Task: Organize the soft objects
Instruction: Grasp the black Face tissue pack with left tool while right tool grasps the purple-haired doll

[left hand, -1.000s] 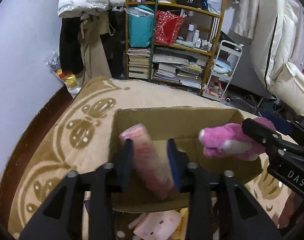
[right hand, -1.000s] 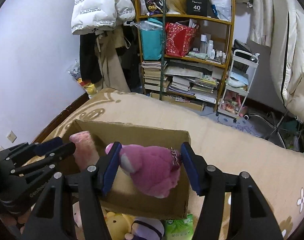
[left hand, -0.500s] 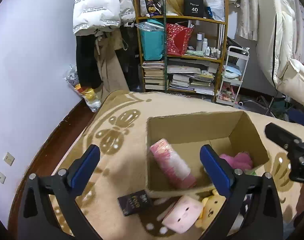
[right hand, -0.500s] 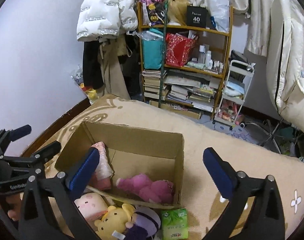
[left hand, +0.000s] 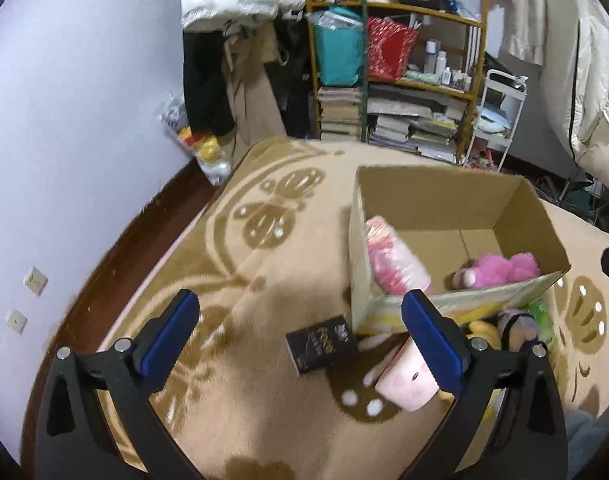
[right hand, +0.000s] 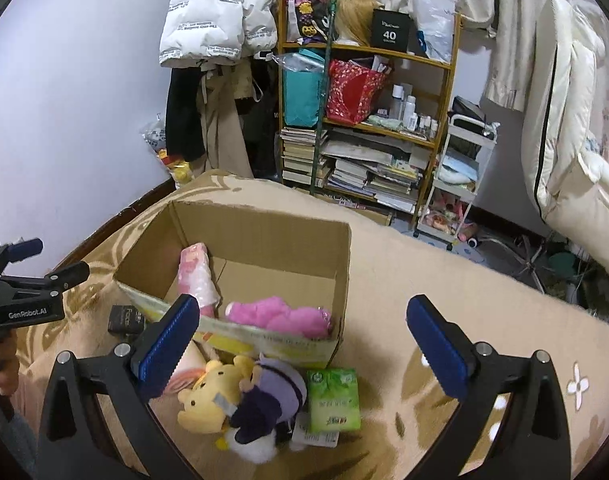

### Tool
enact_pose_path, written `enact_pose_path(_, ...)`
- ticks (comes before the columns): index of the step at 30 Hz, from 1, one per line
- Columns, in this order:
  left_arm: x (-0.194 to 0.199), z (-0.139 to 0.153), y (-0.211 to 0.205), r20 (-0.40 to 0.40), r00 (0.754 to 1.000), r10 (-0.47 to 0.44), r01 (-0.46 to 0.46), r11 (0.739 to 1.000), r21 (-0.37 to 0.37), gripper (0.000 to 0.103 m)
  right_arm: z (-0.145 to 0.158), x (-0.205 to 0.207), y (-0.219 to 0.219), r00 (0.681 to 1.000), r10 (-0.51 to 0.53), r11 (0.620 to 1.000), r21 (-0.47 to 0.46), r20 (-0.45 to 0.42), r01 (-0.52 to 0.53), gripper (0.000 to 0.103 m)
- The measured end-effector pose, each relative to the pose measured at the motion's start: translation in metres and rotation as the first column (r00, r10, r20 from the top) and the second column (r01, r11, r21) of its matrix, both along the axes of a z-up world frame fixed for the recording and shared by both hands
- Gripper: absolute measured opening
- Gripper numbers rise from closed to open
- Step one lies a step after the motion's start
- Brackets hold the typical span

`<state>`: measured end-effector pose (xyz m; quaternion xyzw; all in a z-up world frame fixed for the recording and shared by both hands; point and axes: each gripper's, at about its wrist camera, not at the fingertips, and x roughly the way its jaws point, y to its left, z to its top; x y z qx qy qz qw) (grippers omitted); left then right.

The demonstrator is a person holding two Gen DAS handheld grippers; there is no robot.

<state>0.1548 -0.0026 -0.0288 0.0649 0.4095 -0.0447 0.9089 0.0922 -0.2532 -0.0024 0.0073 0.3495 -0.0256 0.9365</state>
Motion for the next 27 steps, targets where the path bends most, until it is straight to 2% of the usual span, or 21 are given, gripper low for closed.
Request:
enact_pose_path(10,0.007,-0.041,0.009,-0.073,0.997,0.023,-0.021,1.0,0.016,0.1,-0.036,-0.004,0.005,0.998,-0.003,0.999,0.044,-0.055,0.005,0.103)
enact_pose_path(15,0.014,-0.066,0.01,-0.141,0.99,0.03,-0.028,1.0,0.011,0.1,-0.051,-0.003,0.007,0.996,0.001,0.999,0.046,-0.087,0.003,0.103)
enact_pose_path(27,0.032,-0.096,0.011,-0.224,0.974,0.044,-0.047,0.999,-0.011,0.1,-0.076,0.003,0.014,0.99,0.028,0.999,0.039,-0.139,-0.022,0.103)
